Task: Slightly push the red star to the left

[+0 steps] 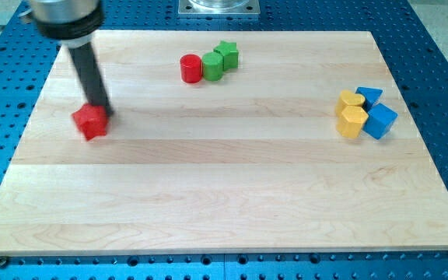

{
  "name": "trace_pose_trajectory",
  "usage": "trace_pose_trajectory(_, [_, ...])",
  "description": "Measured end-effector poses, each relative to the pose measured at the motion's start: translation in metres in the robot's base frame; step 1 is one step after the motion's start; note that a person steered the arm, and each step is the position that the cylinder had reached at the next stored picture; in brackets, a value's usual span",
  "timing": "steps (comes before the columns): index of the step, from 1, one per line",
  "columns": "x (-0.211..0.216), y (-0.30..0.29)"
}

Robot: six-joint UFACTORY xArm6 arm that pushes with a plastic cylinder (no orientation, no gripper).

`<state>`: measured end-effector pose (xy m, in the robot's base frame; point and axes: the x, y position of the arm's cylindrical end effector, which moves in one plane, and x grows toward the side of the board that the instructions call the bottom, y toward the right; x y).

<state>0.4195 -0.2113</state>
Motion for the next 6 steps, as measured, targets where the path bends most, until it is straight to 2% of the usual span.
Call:
trace_pose_trajectory(1, [0.012, -0.003])
trace_pose_trajectory(2, [0.014, 0.050])
trace_pose_trajectory(3, [0.056, 0.057])
trace_pose_trajectory(4, [0.060, 0.033])
trace_pose_trajectory(5, [0.032, 0.053])
trace_pose_trajectory(6, [0.029, 0.035])
